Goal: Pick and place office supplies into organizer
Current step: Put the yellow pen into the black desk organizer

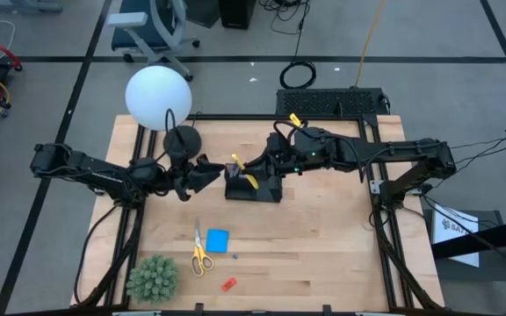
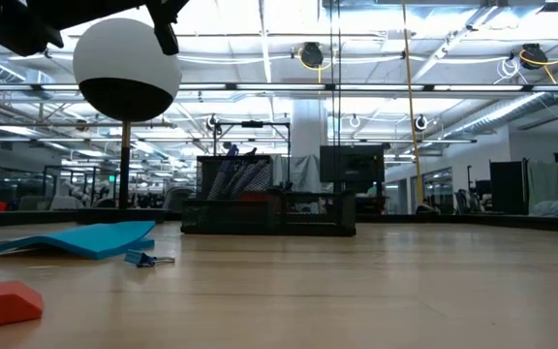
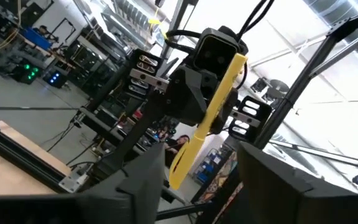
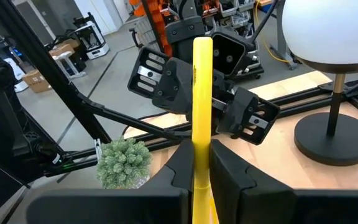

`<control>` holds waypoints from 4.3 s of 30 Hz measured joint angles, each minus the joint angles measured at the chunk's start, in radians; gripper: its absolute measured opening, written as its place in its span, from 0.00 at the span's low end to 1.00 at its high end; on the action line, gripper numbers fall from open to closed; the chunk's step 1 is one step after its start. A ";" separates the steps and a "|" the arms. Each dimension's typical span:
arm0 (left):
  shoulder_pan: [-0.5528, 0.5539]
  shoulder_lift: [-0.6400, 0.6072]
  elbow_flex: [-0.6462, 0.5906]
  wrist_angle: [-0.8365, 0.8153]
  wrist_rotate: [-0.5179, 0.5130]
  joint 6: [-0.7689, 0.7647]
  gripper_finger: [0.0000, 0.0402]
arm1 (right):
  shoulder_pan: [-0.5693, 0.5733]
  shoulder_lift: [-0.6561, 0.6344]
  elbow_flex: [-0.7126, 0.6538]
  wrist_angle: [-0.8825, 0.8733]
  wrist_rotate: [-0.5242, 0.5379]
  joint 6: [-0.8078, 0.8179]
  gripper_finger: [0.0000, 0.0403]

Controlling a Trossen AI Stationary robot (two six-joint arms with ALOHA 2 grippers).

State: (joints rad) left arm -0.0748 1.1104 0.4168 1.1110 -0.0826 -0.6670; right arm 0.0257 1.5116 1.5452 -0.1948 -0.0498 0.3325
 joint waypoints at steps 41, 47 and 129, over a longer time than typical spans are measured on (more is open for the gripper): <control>0.042 0.053 0.408 -0.471 0.002 0.245 0.60 | 0.000 0.003 0.000 0.060 -0.002 -0.003 0.06; 0.043 0.102 0.424 -0.445 0.011 0.214 0.60 | 0.000 0.009 0.000 0.063 -0.002 -0.004 0.06; 0.127 0.099 0.506 -0.536 0.085 -0.728 0.04 | 0.151 -0.112 0.000 -0.066 0.158 -1.012 0.27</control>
State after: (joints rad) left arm 0.0521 1.2096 0.9230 0.5751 0.0025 -1.3950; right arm 0.1763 1.3994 1.5455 -0.2604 0.1077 -0.6798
